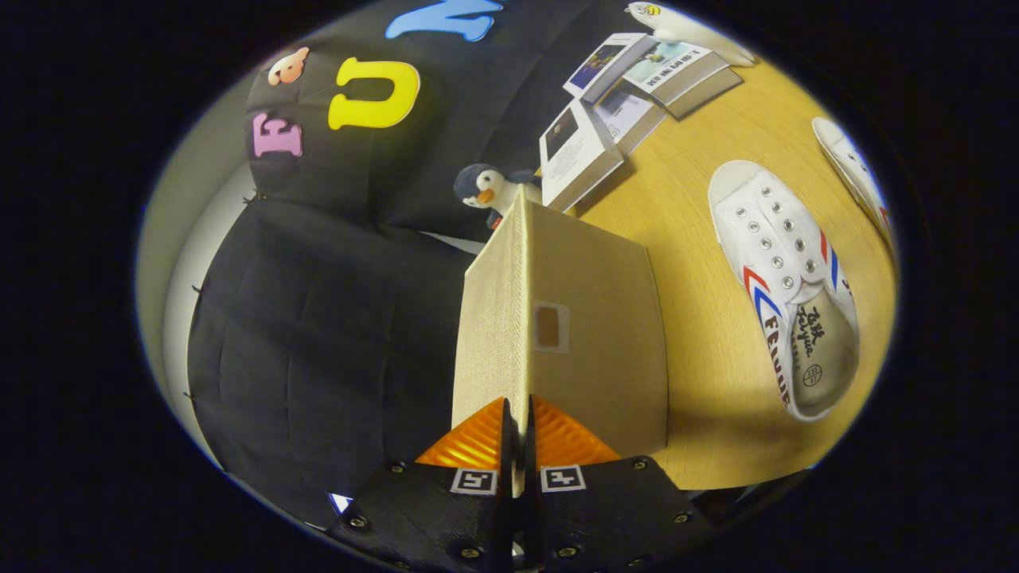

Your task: Open the storage box then place both shoes into the box .Put the left shoe in first, then the right shoe, with the right side of both shoes facing outward in a uniform manner.

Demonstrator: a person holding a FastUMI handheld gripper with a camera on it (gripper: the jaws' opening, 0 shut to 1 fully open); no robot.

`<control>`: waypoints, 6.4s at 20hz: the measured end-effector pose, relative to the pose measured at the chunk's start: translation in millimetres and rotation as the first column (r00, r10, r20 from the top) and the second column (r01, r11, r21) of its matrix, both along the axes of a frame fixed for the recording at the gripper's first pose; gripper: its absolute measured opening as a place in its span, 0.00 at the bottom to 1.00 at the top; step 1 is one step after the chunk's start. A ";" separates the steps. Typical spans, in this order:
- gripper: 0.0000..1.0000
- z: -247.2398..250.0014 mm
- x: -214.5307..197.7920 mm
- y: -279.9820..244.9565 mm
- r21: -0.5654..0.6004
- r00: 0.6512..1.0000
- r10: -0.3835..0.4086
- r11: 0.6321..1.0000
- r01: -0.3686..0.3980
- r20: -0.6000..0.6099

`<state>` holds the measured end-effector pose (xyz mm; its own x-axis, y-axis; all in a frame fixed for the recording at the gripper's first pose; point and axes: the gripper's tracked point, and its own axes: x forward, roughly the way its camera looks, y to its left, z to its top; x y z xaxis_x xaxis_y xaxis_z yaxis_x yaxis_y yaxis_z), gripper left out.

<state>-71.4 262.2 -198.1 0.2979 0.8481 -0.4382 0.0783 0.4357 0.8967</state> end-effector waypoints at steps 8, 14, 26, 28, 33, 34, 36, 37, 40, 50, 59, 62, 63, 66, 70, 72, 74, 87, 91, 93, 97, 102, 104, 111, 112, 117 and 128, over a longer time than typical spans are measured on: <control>0.04 83.2 26.9 24.6 0.094 0.989 0.019 0.995 -0.033 0.147; 0.06 130.7 37.2 71.2 0.040 0.948 0.101 0.992 -0.118 0.302; 0.20 159.9 27.2 192.1 -0.161 0.826 0.272 0.962 -0.221 0.494; 0.62 156.6 26.6 207.0 -0.217 0.779 0.310 0.950 -0.226 0.544; 0.98 151.2 25.3 199.2 -0.294 0.706 0.361 0.930 -0.222 0.609; 0.98 151.8 27.7 190.1 -0.291 0.701 0.357 0.932 -0.218 0.617; 0.98 153.0 39.9 165.5 -0.293 0.702 0.337 0.937 -0.188 0.627; 0.97 151.3 44.5 151.3 -0.300 0.703 0.333 0.938 -0.176 0.628; 0.98 139.2 65.1 95.1 -0.395 0.691 0.348 0.913 -0.097 0.634; 0.97 157.9 56.0 156.9 -0.226 0.690 0.333 0.943 -0.245 0.643; 0.98 158.2 16.4 267.1 -0.245 0.619 0.412 0.908 -0.339 0.669; 0.97 143.3 29.4 241.9 -0.304 0.631 0.411 0.911 -0.277 0.657; 0.98 139.1 38.7 226.8 -0.329 0.636 0.404 0.913 -0.240 0.657; 0.97 127.2 68.5 163.2 -0.407 0.657 0.372 0.907 -0.107 0.656; 0.98 110.3 97.7 63.0 -0.508 0.689 0.335 0.860 0.056 0.643; 0.98 100.4 109.1 17.0 -0.548 0.708 0.317 0.828 0.118 0.631; 0.98 86.1 117.7 -23.0 -0.581 0.728 0.299 0.797 0.164 0.616; 0.98 -77.7 105.6 -159.0 -0.753 0.891 0.291 0.653 0.080 0.348; 0.93 -119.5 91.7 -166.0 -0.769 0.927 0.287 0.639 0.002 0.241; 0.91 -136.2 86.6 -171.8 -0.788 0.937 0.288 0.615 -0.024 0.196; 0.70 -160.2 75.8 -172.8 -0.792 0.957 0.266 0.606 -0.075 0.112; 0.64 -164.1 73.2 -169.8 -0.730 0.971 0.233 0.671 -0.126 0.046; 0.39 -169.8 72.7 -165.3 -0.691 0.988 0.156 0.712 -0.121 -0.012; 0.15 -129.6 72.2 -158.5 -0.612 0.999 0.030 0.790 -0.040 -0.026; 0.15 -119.7 74.7 -153.5 -0.585 1.000 0.006 0.811 -0.020 -0.025; 0.15 -61.4 94.5 -134.1 -0.495 0.997 -0.069 0.865 0.078 0.036; 0.15 39.4 118.6 -46.4 -0.349 0.989 -0.077 0.930 0.118 0.129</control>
<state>47.2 215.8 -158.6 0.4353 0.6075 -0.6644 0.0453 0.7223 0.6901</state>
